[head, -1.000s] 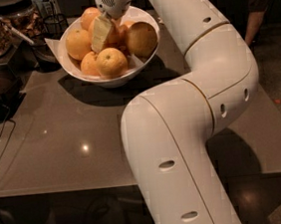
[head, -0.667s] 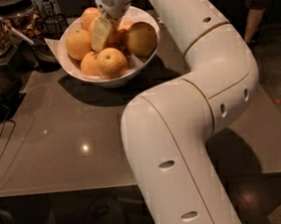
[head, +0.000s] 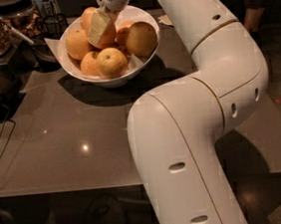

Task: Pick orange from white bowl

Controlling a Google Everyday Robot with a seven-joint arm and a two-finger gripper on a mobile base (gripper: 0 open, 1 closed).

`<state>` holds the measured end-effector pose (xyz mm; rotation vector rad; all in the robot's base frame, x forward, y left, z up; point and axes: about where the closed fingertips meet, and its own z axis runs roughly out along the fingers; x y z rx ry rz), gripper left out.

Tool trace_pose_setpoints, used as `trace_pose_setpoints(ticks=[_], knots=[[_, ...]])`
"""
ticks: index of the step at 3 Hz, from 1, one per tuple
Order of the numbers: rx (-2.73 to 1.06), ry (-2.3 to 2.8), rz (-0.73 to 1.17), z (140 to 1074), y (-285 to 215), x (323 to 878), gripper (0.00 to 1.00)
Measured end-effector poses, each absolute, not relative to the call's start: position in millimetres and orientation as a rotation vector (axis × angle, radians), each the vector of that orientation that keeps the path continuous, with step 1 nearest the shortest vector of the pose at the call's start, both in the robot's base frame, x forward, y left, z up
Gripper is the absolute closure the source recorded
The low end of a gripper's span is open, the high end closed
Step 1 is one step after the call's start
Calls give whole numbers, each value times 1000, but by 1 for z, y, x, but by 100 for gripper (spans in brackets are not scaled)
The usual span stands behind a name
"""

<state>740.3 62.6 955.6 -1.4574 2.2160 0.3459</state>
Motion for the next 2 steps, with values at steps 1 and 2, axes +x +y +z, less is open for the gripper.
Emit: trace_pose_setpoints(ticks=[1,2], knots=[[-1457,2152,380,973,61,734,100],[-1454,2142,384,973,65,736,100]])
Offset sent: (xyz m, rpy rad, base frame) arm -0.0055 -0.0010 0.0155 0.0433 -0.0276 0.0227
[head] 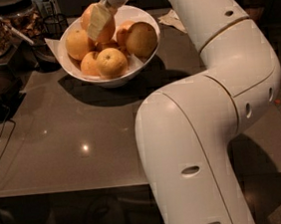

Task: Pick orange from white bowl

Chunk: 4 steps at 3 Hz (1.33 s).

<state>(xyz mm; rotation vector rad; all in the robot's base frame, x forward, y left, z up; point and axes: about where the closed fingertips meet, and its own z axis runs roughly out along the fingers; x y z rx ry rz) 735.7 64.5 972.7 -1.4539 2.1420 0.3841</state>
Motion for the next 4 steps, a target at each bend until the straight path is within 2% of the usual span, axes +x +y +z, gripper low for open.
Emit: trace_pose_setpoints(ticks=[1,2,4], knots=[[-1430,2115,428,981,65,731,100],[-1315,2104,464,1008,43,692,100],[-1301,2118,501,1000,46,675,100]])
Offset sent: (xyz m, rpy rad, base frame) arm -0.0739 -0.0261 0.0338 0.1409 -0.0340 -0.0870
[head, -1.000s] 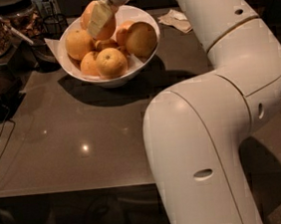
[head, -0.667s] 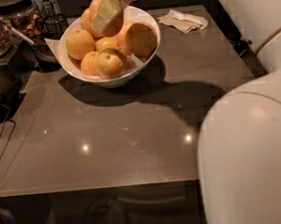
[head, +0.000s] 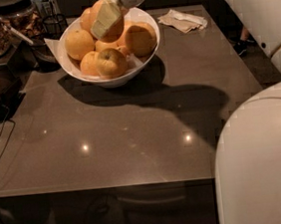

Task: Pick orange from white bowl

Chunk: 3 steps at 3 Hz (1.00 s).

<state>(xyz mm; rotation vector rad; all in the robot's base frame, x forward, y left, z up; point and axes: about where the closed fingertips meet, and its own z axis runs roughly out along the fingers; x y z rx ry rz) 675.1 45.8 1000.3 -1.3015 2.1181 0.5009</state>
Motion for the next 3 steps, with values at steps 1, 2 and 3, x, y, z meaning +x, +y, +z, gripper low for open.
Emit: trace_pose_setpoints(ticks=[1,2,3], knots=[[-1226,2104,502,1015,39,656,100],[-1135,2115,497,1018,27,630,100],[-1144,2130,497,1009,28,628,100]])
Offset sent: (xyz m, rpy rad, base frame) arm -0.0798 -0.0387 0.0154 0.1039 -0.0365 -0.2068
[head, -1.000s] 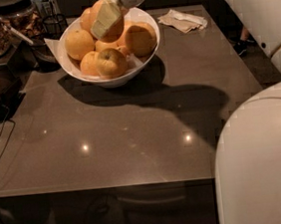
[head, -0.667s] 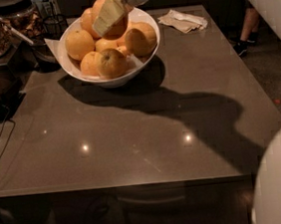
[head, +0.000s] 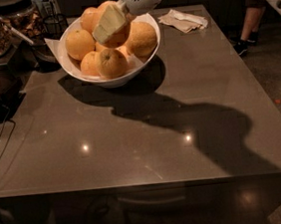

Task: Pick orange from white bowl

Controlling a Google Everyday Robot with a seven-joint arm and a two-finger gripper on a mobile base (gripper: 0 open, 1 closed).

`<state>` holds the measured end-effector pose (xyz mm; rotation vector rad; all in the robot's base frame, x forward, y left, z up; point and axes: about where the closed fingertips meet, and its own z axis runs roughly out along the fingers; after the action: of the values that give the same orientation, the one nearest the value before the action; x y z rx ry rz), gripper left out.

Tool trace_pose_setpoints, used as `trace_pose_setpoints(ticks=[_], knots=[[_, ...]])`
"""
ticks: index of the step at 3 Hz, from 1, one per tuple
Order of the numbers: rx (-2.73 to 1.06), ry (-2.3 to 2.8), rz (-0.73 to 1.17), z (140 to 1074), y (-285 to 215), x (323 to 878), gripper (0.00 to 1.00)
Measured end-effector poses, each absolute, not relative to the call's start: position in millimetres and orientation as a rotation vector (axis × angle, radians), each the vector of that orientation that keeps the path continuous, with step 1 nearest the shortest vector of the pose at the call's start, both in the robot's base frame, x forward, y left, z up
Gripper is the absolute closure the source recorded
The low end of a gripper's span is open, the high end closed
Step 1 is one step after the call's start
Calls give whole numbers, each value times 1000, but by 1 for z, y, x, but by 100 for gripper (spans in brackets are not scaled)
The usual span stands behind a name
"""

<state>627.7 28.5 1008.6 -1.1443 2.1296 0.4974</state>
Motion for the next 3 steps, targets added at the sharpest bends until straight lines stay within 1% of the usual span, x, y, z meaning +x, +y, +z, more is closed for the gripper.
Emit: trace_pose_setpoints(ticks=[1,3], knots=[[-1135,2137,501,1009,28,624,100],[-1008,2158,552,1004,14,582,100]])
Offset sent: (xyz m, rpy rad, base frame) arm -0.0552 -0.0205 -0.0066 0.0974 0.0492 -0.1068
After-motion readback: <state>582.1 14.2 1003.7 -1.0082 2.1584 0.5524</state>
